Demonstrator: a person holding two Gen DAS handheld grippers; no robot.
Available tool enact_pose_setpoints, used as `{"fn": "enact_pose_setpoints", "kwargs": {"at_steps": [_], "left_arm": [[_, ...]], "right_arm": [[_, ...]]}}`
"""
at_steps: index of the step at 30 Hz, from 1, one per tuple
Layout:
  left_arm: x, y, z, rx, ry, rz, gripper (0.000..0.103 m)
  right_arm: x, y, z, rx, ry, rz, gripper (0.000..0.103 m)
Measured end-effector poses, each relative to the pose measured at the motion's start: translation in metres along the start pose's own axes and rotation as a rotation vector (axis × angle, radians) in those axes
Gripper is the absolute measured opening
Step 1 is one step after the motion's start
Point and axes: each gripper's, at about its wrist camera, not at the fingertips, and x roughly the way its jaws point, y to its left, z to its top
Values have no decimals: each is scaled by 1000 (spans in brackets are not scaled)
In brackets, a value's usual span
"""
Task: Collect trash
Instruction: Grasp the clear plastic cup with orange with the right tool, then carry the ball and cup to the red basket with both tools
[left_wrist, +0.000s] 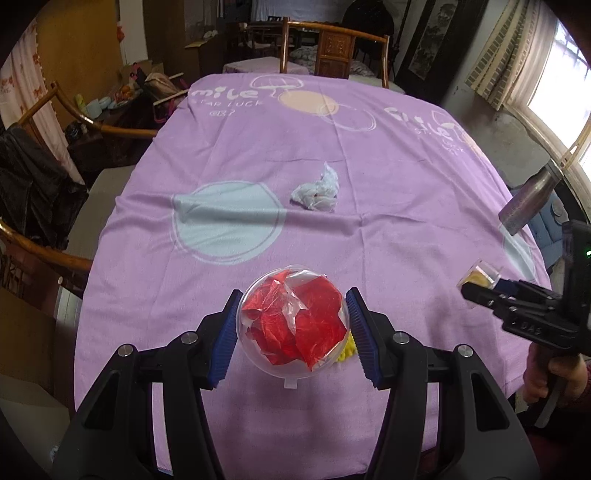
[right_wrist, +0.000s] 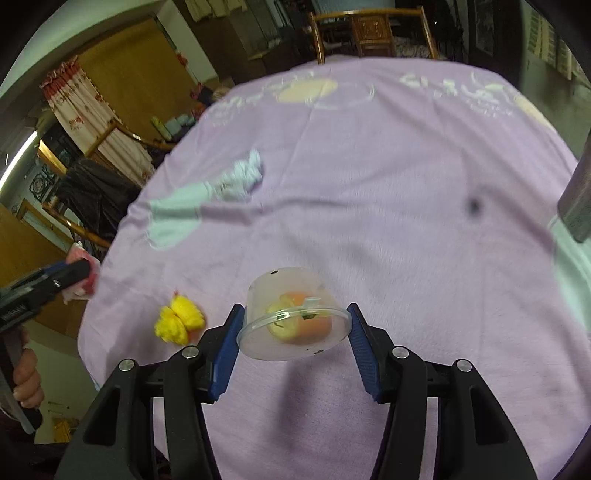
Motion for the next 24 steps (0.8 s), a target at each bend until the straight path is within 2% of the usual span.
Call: {"fn": "enact_pose_setpoints", "kwargs": {"at_steps": [6,11,17,24], "left_arm": [[-26,2,9,29,-87,1,56],[-54,18,8,31,-162,35,56],[-90,57,-9,-8,-225,108,56],[-127,128,-51,-142,-248,220,56]], "right_arm": [[-35,17,14,-6,-90,5,56],[-44,47,24,-44,-118,41,56],[-45,101,34,-133,-142,96,56],[-25,186,36,-261,-108,180,56]]}}
